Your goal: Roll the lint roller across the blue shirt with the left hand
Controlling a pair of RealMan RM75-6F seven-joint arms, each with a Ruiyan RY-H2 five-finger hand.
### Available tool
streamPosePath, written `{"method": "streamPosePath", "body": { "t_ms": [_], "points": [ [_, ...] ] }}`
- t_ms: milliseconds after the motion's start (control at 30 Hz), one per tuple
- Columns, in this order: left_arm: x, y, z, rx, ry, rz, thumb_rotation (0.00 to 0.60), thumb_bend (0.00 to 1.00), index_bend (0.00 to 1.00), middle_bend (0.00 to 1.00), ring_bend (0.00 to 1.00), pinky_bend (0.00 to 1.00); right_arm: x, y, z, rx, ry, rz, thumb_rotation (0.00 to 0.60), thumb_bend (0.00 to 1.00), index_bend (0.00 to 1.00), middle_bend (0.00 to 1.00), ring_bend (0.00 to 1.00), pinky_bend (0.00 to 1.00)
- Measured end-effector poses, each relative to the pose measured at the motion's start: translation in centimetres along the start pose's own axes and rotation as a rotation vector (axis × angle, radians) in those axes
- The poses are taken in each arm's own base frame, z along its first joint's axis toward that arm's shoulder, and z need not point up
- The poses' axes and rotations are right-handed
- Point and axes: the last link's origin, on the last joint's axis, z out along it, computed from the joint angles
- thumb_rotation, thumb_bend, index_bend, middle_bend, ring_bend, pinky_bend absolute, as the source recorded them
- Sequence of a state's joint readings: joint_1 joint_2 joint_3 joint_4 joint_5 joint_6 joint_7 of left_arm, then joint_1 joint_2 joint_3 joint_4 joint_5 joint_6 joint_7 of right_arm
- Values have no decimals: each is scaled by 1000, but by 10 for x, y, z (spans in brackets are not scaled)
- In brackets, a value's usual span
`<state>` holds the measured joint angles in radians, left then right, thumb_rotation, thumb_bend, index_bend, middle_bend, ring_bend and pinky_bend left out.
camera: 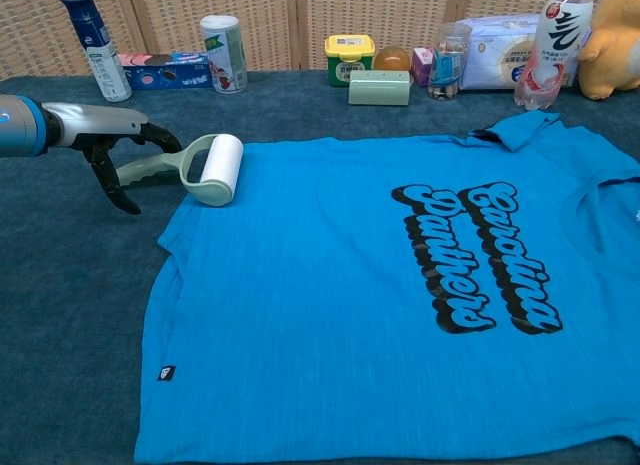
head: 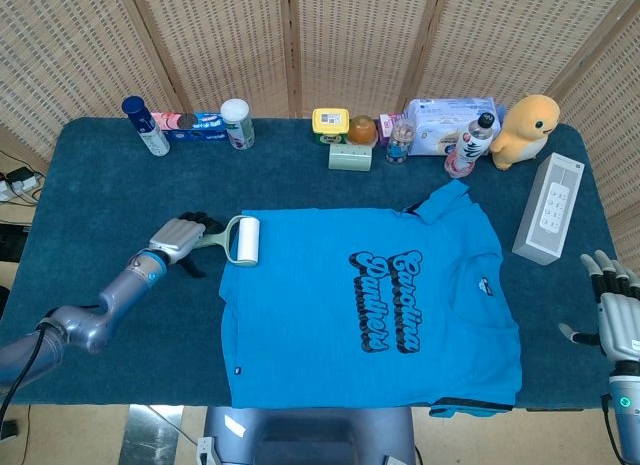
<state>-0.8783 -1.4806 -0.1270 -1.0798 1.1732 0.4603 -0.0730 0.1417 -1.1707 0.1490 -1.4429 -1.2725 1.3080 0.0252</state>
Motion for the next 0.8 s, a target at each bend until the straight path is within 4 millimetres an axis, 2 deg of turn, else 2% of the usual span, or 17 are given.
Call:
{"method": "streamPosePath", "body": {
  "t_ms": [167, 333, 433, 700, 800],
  "points": [
    [-4, 4, 1, 14, -10, 5, 600, 22, 234, 199, 31, 54, 1, 0, 0, 4, 1, 4, 600, 0, 25, 0, 0, 0],
    [-6, 8, 1, 25, 1, 7, 600, 53, 297, 279, 83, 179, 1, -1, -1, 8, 0, 6, 600, 0, 25, 0, 0, 0],
    [-7, 11, 2, 36, 25, 4, 600, 74, 369, 354, 133, 212, 1, -2, -2, 10, 1, 7, 600, 0, 24, 0, 0, 0],
    [-10, 21, 8, 69, 94, 26, 600, 181, 646, 601, 334, 349, 3, -2, -2, 11, 9, 11, 600, 0, 25, 0, 0, 0],
    [-10, 26, 9, 69, 125, 24, 600, 208, 705, 663, 396, 388, 4, -2, -3, 11, 11, 13, 600, 0, 25, 0, 0, 0]
  ]
}}
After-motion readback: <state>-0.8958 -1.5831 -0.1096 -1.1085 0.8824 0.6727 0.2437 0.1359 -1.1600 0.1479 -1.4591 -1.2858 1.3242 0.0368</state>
